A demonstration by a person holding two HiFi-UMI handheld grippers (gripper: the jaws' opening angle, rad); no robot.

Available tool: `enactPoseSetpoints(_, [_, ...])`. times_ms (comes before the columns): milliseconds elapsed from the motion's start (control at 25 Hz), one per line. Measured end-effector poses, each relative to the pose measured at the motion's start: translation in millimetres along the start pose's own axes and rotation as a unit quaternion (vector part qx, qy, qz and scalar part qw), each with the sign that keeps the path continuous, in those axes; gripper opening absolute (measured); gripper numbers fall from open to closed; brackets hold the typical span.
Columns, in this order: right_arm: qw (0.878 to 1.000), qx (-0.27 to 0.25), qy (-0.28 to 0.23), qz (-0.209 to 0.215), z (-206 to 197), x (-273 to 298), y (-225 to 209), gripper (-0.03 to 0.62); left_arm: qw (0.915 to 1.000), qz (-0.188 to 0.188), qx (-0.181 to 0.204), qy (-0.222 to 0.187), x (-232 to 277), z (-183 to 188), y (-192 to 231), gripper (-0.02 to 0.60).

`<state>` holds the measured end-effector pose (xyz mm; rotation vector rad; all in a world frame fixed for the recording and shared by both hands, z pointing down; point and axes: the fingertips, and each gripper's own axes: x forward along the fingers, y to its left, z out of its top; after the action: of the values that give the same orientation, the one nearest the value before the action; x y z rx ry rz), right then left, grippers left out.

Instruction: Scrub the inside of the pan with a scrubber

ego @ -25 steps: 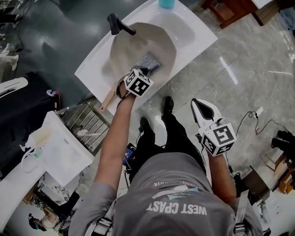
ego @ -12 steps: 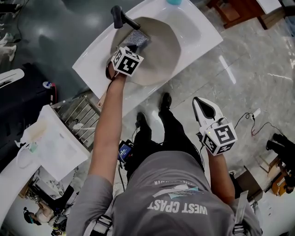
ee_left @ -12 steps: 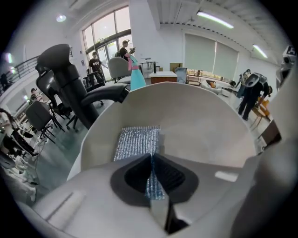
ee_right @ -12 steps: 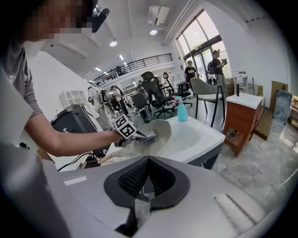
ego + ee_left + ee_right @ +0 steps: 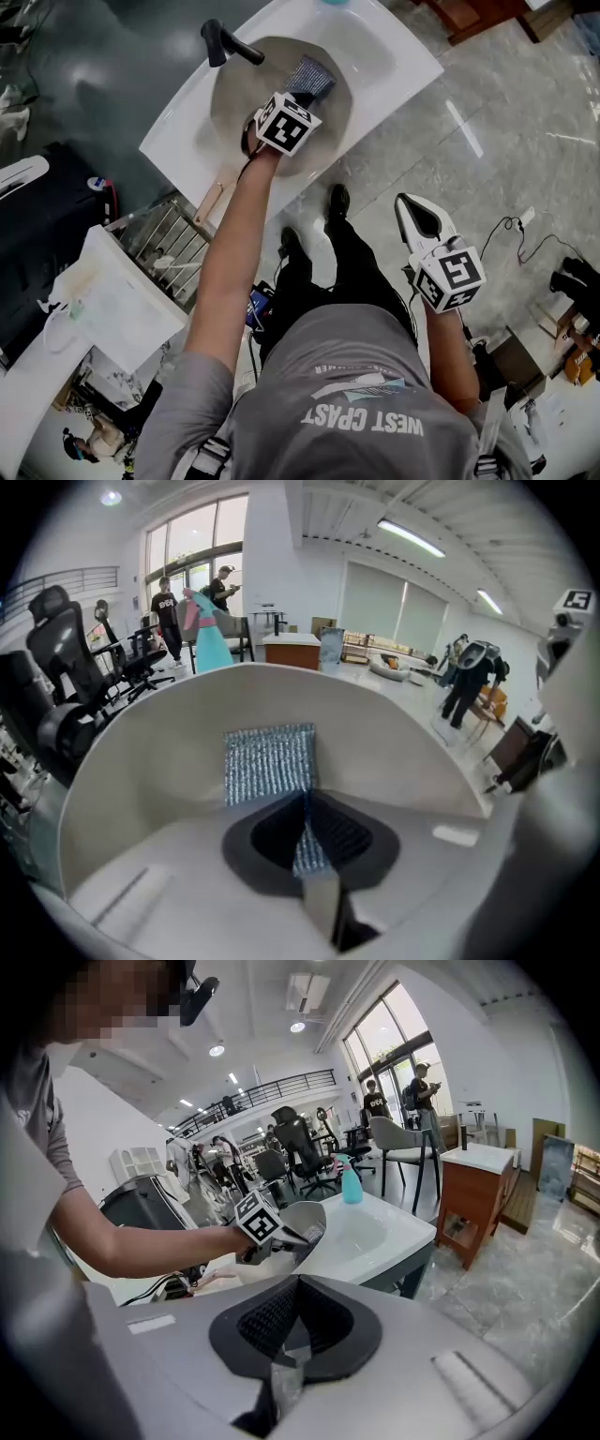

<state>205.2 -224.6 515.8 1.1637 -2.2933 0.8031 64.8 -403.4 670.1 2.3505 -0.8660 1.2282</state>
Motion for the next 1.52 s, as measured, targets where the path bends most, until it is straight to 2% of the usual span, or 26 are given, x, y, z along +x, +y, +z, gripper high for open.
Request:
enactPoseSetpoints(240, [1.0, -0.004, -0.006, 0.006, 5.8, 3.5, 7.1, 0.002, 0.9989, -0.042, 0.015, 0.013, -8.4, -17.0, -45.1, 0.017])
enactPoseSetpoints(400, [1.0, -0.013, -0.004, 0.018, 7.2, 7.5, 21.1, 0.002, 0.9963, -0.059, 0.041, 0.047, -21.2, -49.5, -64.2, 0.017])
enactPoseSetpoints(560, [0.999, -0.021, -0.001, 0.026, 5.6, 12.7, 32.0, 0.002, 0.9937, -0.034, 0.063, 0.086, -34.5, -87.1, -49.8, 0.018])
enactPoseSetpoints(760, [0.999, -0.032, 0.006, 0.04, 3.3, 18.0, 47.8, 0.002, 0.9948, 0.013, 0.04, 0.093, -56.9, -108.2, -7.9, 0.017])
enactPoseSetpoints(920, [0.998, -0.035, 0.008, 0.043, 2.4, 21.8, 52.6, 0.002, 0.9952, 0.048, 0.031, 0.079, -61.4, -100.6, 28.4, 0.017])
enactPoseSetpoints(1080, [0.999, -0.031, 0.011, 0.038, -3.0, 20.3, 48.7, 0.002, 0.9955, 0.056, 0.026, 0.071, -51.0, -88.3, 45.0, 0.017])
enactPoseSetpoints(1240, [0.999, -0.021, 0.01, 0.026, -7.7, 14.6, 35.2, 0.002, 0.997, 0.046, 0.019, 0.06, -34.0, -68.1, 45.3, 0.017])
enactPoseSetpoints(1520, [1.0, -0.005, 0.006, 0.013, -15.4, 6.3, 15.1, 0.002, 0.9986, 0.008, 0.029, 0.044, -6.3, -34.2, 15.1, 0.017])
